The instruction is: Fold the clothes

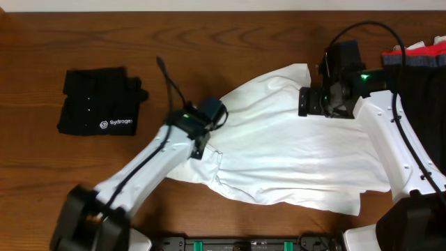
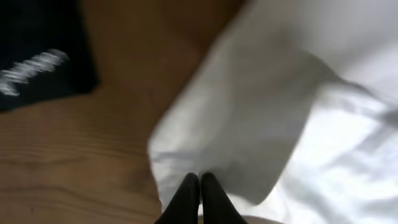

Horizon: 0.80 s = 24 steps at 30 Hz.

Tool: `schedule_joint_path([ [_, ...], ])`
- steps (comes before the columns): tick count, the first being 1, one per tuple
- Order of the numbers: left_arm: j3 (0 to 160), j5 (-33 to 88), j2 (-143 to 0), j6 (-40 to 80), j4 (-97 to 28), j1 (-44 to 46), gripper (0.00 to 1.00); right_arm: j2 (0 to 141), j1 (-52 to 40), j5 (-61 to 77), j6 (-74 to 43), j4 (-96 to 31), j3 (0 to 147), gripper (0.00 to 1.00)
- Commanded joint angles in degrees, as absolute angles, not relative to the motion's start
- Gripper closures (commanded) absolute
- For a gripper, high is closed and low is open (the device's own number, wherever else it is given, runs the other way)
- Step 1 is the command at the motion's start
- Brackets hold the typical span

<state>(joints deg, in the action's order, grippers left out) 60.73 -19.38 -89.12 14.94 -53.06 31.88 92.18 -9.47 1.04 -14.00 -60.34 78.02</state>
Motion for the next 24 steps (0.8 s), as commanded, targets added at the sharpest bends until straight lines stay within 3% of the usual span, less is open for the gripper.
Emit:
schedule_joint_path([
  [1, 62.5, -22.15, -83.81, 17.28, -53.3, 30.24, 0.94, 91.85, -7.79, -0.19, -14.13, -63.48, 77.19, 0.2],
  [4, 62.5, -22.15, -81.54, 17.26, -53.78, 29.41, 0.94, 91.88, -5.98, 0.56, -14.57, -66.94, 74.87, 0.28],
  [13, 62.52, -25.45, -76.66, 21.58, -56.21, 25.63, 0.94, 91.88, 0.27, 10.66, -12.93, -69.36, 62.85, 0.32],
  [21, 62.61, -25.82, -70.37, 21.56, -56.07, 20.32, 0.94, 91.88, 0.67, 14.02, -11.44, -72.01, 56.9, 0.32],
  [24, 62.61, -26.7, -69.06, 21.65, -55.92, 18.7, 0.94, 91.88, 0.67, 14.48, -11.31, -73.32, 55.05, 0.36],
])
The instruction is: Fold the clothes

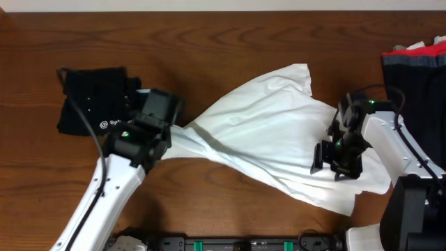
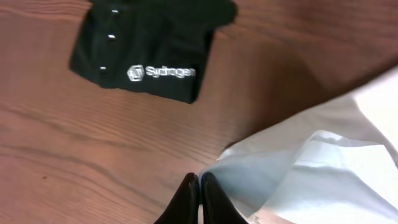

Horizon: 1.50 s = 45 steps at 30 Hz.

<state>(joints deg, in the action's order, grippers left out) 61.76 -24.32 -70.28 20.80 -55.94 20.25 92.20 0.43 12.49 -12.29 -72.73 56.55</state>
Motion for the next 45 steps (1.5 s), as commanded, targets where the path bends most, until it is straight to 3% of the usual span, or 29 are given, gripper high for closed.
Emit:
schedule_joint_path([
  [1, 62.61, -26.7, -68.75, 21.78, -55.75, 18.06, 0.94, 91.88, 0.67, 15.33, -11.22, -73.3, 54.26, 0.37],
  [7, 62.61, -31.57, -68.45, 25.71, -55.46, 14.63, 0.94, 91.88, 0.21, 22.55, -8.49, -70.91, 51.29, 0.38],
  [18, 62.72, -35.22, -68.45, 30.35, -55.02, 6.37, 0.94, 91.88, -7.29, 21.93, -9.63, -66.92, 50.5, 0.46],
  [23, 62.85, -35.2, -68.4, 30.33, -55.05, 4.67, 0.94, 91.88, -9.34, 12.88, -18.96, -61.43, 49.32, 0.66],
  [25, 62.87, -35.18, -68.4, 30.33, -55.0, 4.67, 0.94, 91.88, -9.34, 10.83, -21.89, -57.47, 48.23, 0.8],
  [31, 62.87, -35.14, -68.4, 30.33, -55.02, 4.67, 0.94, 91.88, -9.34, 10.5, -27.42, -39.64, 42.44, 0.92],
  [40, 62.87, -33.41, -68.4, 30.3, -54.63, 4.69, 0.94, 96.27, -8.69, -2.96, -29.56, -14.04, 38.68, 0.99],
  [45, 62.87, -33.43, -68.4, 30.28, -54.61, 4.69, 0.94, 102.83, -5.43, -2.42, -29.54, -0.58, 40.82, 0.99],
])
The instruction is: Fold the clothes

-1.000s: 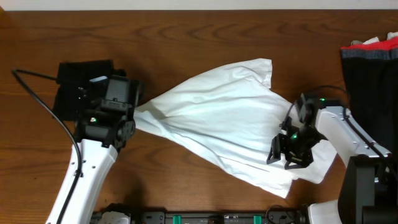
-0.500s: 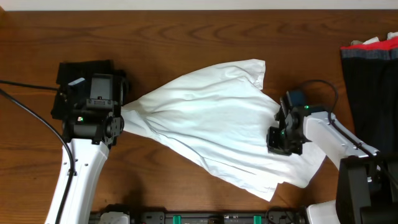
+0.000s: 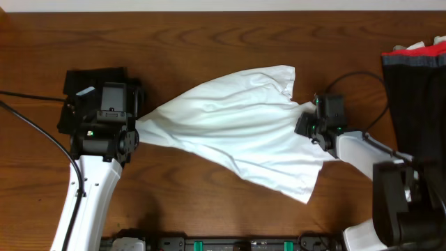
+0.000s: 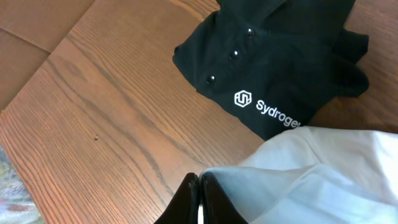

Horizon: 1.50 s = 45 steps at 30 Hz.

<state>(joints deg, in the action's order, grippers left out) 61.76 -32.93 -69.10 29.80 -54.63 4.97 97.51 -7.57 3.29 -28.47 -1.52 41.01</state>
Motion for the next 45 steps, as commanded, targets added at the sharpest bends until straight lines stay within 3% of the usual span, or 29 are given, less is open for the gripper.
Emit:
schedule_joint_path([
  [1, 62.87, -33.23, -68.4, 30.26, -54.61, 4.69, 0.94, 104.49, -4.69, -2.09, -29.47, 0.86, 42.11, 0.99],
  [7, 62.87, -29.91, -68.4, 30.0, -53.67, 4.69, 0.94, 111.44, -0.73, 6.5, -22.11, -0.05, 53.95, 0.99],
  [8, 62.87, -29.52, -68.4, 29.54, -53.36, 4.69, 0.94, 111.44, -0.25, 8.58, -20.4, -1.93, 56.03, 0.9],
  [9, 62.87, -29.23, -68.4, 28.75, -52.97, 4.69, 0.94, 111.15, 0.19, 10.5, -18.59, -4.43, 58.17, 0.67],
  [10, 62.87, -28.97, -68.4, 28.05, -52.62, 4.69, 0.94, 110.61, 0.58, 12.27, -16.86, -7.42, 60.27, 0.53],
  [12, 62.87, -28.93, -68.4, 27.68, -52.4, 4.69, 0.94, 109.08, 1.23, 14.72, -14.02, -13.43, 63.66, 0.4],
  [15, 62.87, -28.93, -68.4, 27.66, -52.29, 4.69, 0.94, 104.92, 1.96, 18.22, -10.11, -23.64, 67.46, 0.32],
  [20, 62.87, -28.93, -68.4, 25.52, -52.18, 4.67, 0.94, 95.64, 1.45, 24.67, -9.54, -40.42, 68.95, 0.39],
  [27, 62.87, -28.93, -68.4, 25.56, -51.46, 4.69, 0.94, 92.33, -4.99, 21.78, -9.54, -60.2, 65.47, 0.44],
  [34, 62.87, -28.93, -68.4, 25.54, -50.87, 4.69, 0.94, 92.36, -12.16, 15.11, -15.46, -53.43, 51.13, 0.44],
  [39, 62.87, -28.93, -68.4, 25.54, -50.85, 4.69, 0.94, 92.36, -12.73, 13.63, -16.88, -44.71, 43.16, 0.46],
  [45, 62.87, -28.91, -68.4, 25.54, -50.87, 4.69, 0.94, 92.36, -12.73, 9.04, -16.67, -44.14, 41.69, 0.48],
])
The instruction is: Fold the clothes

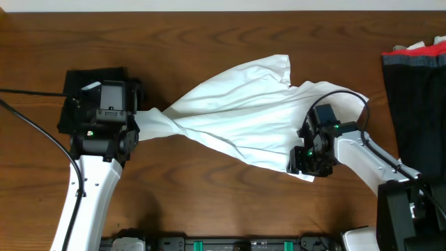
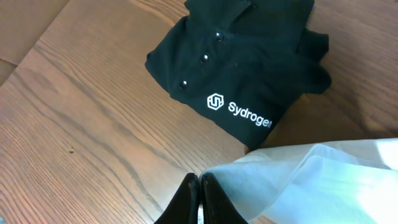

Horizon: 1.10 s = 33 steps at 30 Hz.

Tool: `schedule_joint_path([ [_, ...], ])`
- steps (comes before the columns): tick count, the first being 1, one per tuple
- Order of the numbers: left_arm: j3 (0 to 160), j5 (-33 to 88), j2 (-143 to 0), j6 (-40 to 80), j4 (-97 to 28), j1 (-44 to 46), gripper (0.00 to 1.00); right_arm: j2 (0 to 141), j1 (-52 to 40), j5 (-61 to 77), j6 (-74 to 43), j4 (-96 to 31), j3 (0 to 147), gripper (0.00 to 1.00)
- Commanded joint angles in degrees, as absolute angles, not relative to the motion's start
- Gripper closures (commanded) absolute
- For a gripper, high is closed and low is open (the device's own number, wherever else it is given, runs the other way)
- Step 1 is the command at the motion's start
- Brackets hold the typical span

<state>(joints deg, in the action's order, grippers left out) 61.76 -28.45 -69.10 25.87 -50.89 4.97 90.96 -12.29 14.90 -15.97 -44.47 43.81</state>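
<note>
A white garment (image 1: pixel 240 111) is stretched and twisted across the middle of the table. My left gripper (image 1: pixel 137 120) is shut on its left end, and in the left wrist view the black fingertips (image 2: pixel 199 183) pinch the white cloth (image 2: pixel 311 180) just above the wood. My right gripper (image 1: pixel 304 159) sits at the garment's lower right corner, with the cloth bunched around it, and looks shut on it. Its fingers are mostly hidden under the wrist.
A folded black shirt (image 2: pixel 239 68) with a white logo lies at the far left, partly under my left wrist (image 1: pixel 104 115). A pile of dark and red clothes (image 1: pixel 418 77) sits at the right edge. Bare wooden table (image 1: pixel 209 195) runs along the front.
My right gripper has moved from the garment's right edge toward the front, to its lower right corner. The long lower tail is gone and the cloth is more twisted. The left gripper barely shifted.
The garment first lay spread out, with my left gripper shut on its left edge and the right at its top. Then the left gripper was further left, with the cloth drawn into a wedge. Now the garment hangs twisted between both grippers, beside the black shirt.
</note>
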Motion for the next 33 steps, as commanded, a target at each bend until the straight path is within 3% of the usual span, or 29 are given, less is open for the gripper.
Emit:
schedule_joint_path([
  [1, 62.87, -28.93, -68.4, 25.54, -50.87, 4.69, 0.94, 92.36, -12.73, 8.69, -16.67, -44.18, 41.69, 0.5],
  [4, 62.87, -28.93, -68.4, 25.52, -50.87, 4.69, 0.94, 92.36, -12.73, 7.66, -16.69, -44.16, 41.74, 0.52],
  [9, 62.87, -28.93, -68.4, 25.52, -50.81, 4.67, 0.94, 92.36, -12.71, 3.05, -16.75, -46.17, 42.54, 0.27],
  [16, 62.87, -28.93, -68.4, 25.52, -50.76, 4.67, 0.94, 92.33, -12.73, -1.58, -16.71, -51.24, 44.25, 0.28],
  [24, 62.87, -28.93, -68.4, 25.08, -50.43, 4.67, 0.93, 92.33, -12.73, -0.62, -16.67, -51.72, 44.23, 0.55],
  [26, 62.87, -28.95, -68.4, 25.02, -50.43, 4.67, 0.94, 92.33, -12.73, -0.89, -16.69, -52.01, 44.23, 0.78],
  [27, 62.87, -28.95, -68.4, 25.04, -50.41, 4.67, 0.94, 92.33, -12.71, -0.89, -16.69, -51.99, 44.23, 0.82],
  [33, 62.87, -28.95, -68.4, 24.88, -50.24, 4.67, 0.94, 92.33, -12.73, -0.64, -16.67, -52.1, 44.23, 0.97],
])
